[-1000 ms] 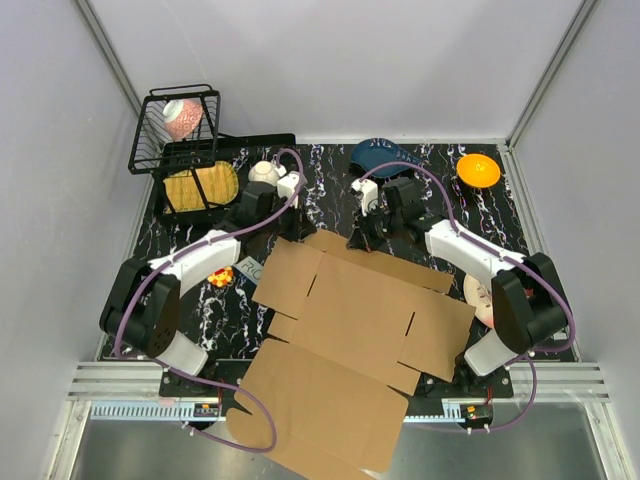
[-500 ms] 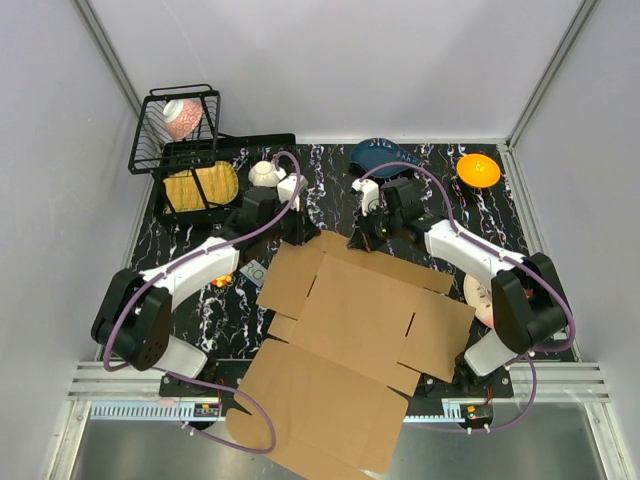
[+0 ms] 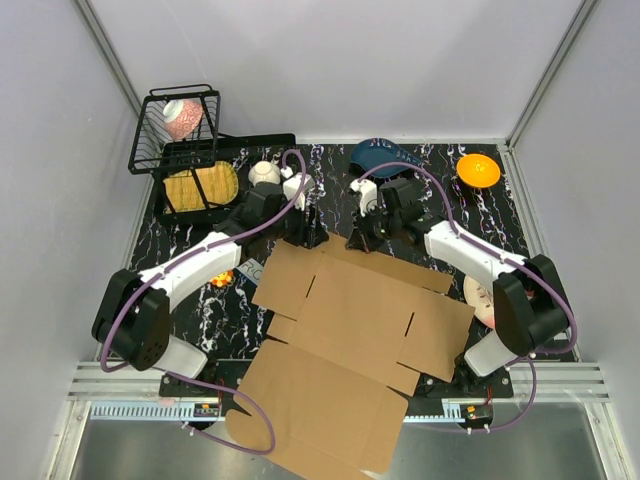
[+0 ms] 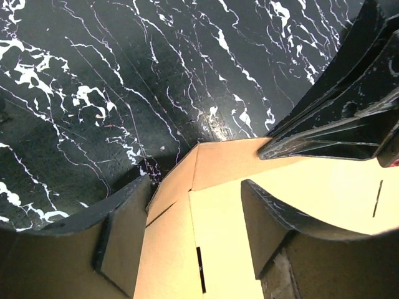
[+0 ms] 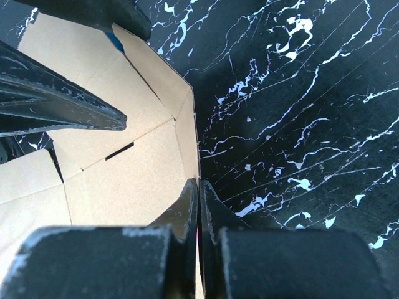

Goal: Fold the paper box

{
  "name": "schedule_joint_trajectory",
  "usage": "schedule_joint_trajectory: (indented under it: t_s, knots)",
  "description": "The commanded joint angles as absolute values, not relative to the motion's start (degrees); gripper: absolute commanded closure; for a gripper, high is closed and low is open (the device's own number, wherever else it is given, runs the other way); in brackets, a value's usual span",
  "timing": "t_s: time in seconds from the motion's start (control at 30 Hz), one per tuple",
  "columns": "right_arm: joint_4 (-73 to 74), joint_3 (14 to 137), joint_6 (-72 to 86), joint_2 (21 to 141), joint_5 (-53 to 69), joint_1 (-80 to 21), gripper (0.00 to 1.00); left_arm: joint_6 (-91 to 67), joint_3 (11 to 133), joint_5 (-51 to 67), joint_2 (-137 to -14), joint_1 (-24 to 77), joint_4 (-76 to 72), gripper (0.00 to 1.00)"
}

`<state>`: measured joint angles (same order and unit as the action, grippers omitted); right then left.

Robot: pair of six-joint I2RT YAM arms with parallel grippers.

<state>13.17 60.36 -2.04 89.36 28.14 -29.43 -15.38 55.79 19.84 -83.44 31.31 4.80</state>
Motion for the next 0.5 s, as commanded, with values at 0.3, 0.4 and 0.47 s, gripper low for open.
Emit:
schedule_joint_trajectory:
  t_s: [0.3, 0.4, 0.47]
  knots:
    - [8.1, 61.1, -1.1, 86.8, 28.9, -30.2, 1.0, -18.5, 53.6, 20.7, -82.4, 26.5, 4.0, 0.2]
    - [7.8, 60.8, -1.0, 86.4, 29.6, -30.2, 1.0, -18.9, 56.6, 24.1, -85.5, 25.7, 6.2, 0.2]
    - [7.3, 60.4, -0.7, 86.0, 29.8, -30.2, 1.0, -18.6, 59.6, 27.4, -87.2, 25.6, 7.2, 0.21]
